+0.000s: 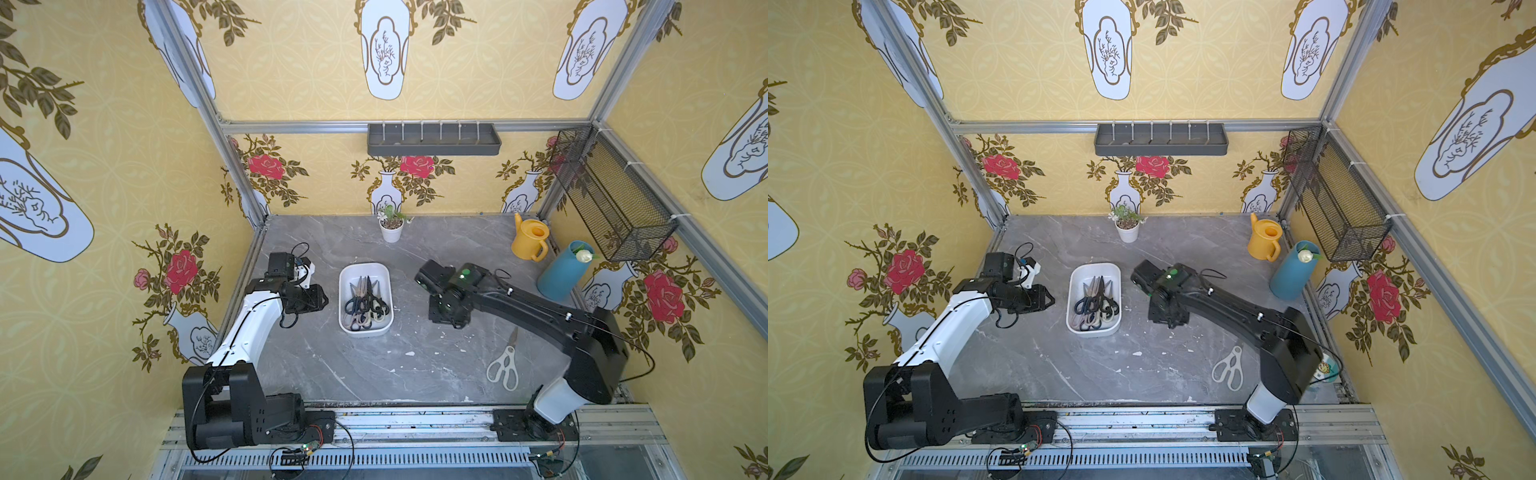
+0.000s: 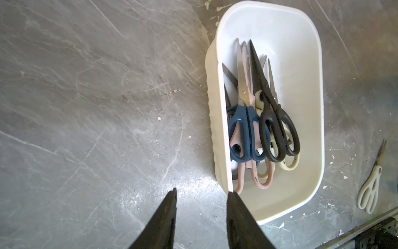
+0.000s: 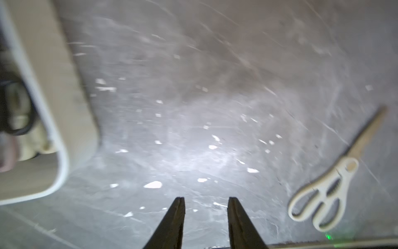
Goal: Put the scissors into the storage box
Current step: Place the scissors in the storage box, then pick up the scissors from the center of the board.
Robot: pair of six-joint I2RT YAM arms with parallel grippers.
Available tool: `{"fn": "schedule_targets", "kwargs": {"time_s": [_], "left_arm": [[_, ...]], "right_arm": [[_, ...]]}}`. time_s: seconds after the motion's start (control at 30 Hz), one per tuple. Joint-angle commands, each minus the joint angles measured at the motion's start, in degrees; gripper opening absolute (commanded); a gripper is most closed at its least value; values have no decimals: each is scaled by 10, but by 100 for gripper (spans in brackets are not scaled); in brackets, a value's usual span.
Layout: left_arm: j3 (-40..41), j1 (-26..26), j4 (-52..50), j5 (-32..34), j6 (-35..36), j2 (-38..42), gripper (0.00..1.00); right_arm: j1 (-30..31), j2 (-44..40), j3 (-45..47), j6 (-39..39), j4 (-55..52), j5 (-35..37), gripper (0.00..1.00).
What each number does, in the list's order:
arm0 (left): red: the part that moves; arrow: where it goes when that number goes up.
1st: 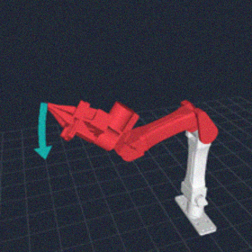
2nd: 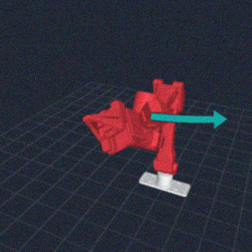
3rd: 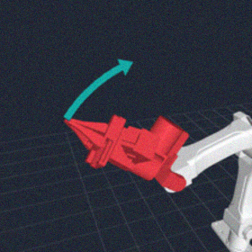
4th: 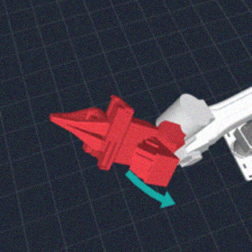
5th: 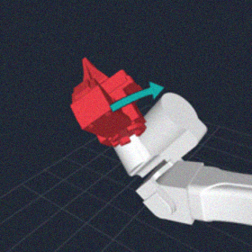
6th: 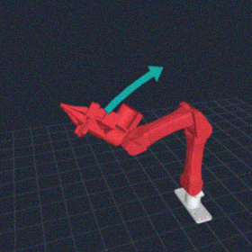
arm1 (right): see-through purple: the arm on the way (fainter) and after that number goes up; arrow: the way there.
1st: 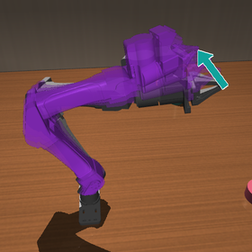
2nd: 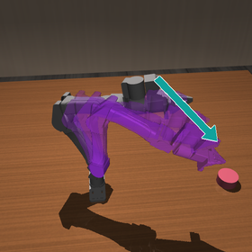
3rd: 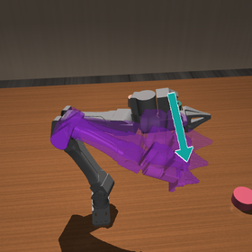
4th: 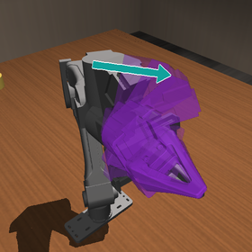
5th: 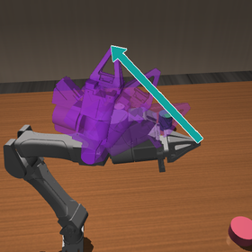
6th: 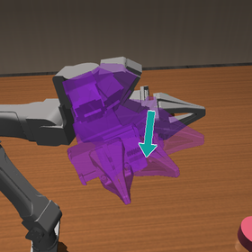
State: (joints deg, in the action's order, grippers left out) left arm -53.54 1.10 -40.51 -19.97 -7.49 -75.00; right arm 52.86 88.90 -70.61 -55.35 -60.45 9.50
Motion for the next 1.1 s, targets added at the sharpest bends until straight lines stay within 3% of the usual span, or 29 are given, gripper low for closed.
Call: {"fn": "schedule_targets", "kwargs": {"time_s": [0.0, 0.2, 0.37, 0.67, 1.07], "left_arm": [[-3, 1, 5, -5, 7, -4, 44], [0, 0, 5, -1, 11, -4, 44], [5, 0, 5, 6, 14, 4, 44], [13, 0, 2, 16, 21, 16, 44], [10, 0, 0, 21, 23, 11, 44]], "right_arm": [[2, -52, 78, -159, -22, 17, 38], [10, -102, 198, -268, -37, -6, 37], [-12, -141, 259, -305, -17, -15, 37], [-76, -173, 327, -236, 116, -42, 38], [-114, -161, 354, -198, 137, -53, 31]]}}
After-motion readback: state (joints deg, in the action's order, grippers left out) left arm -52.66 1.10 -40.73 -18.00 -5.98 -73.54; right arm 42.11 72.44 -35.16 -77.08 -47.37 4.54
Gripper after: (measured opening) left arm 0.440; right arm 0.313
